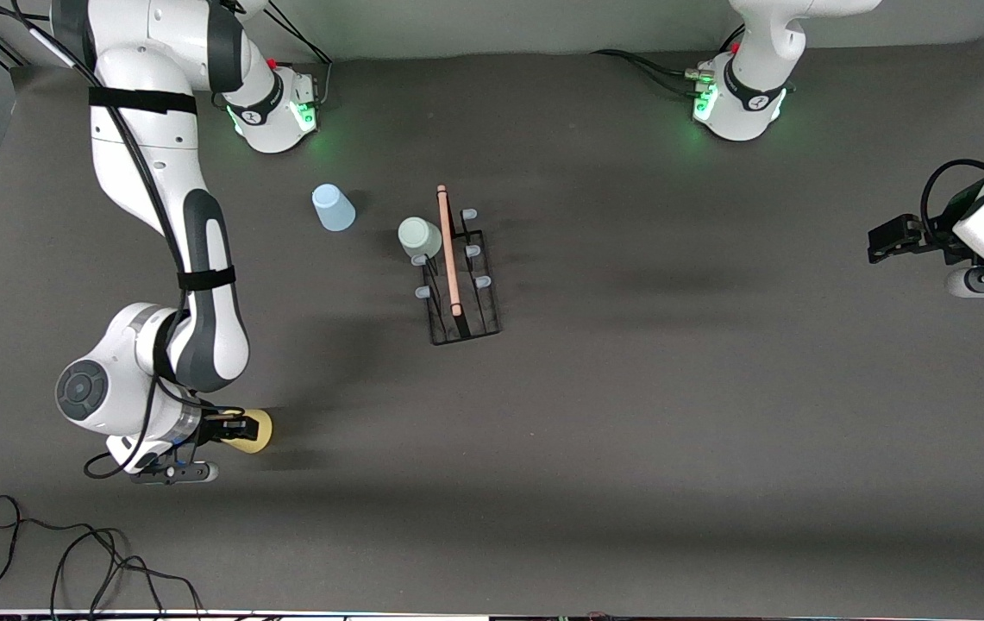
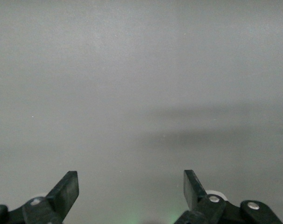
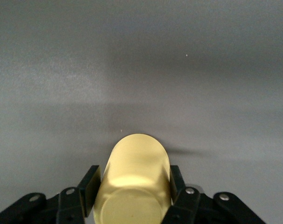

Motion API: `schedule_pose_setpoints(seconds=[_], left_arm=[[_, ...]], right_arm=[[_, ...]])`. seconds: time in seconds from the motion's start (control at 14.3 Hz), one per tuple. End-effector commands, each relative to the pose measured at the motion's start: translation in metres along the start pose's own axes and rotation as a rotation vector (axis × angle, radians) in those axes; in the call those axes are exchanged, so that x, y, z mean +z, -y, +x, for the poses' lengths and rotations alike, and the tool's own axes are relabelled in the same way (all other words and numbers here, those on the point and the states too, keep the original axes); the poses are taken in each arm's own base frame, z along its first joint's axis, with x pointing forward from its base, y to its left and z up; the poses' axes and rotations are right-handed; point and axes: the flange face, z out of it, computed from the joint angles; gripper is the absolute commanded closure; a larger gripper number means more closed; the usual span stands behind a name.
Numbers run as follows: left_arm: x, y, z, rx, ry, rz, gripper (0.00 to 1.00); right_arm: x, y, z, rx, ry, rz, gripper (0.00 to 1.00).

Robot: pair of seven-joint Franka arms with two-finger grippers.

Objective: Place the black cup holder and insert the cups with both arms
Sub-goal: 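Carry the yellow cup with the right gripper over the cup holder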

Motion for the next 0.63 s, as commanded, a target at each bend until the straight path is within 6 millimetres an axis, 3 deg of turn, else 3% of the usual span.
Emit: schedule_pose_setpoints(seconds=[0.0, 0.14, 0.35, 0.56], left_arm=[[-0.003, 0.0, 0.001, 0.011, -0.006, -0.007, 0.0], [-0.003, 0.0, 0.001, 0.011, -0.006, -0.007, 0.0], [-0.003, 0.0, 0.001, 0.011, -0.008, -0.007, 0.0], [-0.003, 0.001, 0.001, 0.01, -0.008, -0.007, 0.0]], right_arm=[[-0.105, 0.007, 0.001, 0.001, 0.004, -0.026, 0.85], [-0.168, 0.015, -0.004, 0.026, 0.027, -0.051, 0.86], [-0.231, 0.037, -0.033, 0.132, 0.077, 0.013, 0.87], [-0.261, 0.112, -0.064, 0.369, 0.142, 0.024, 0.87]])
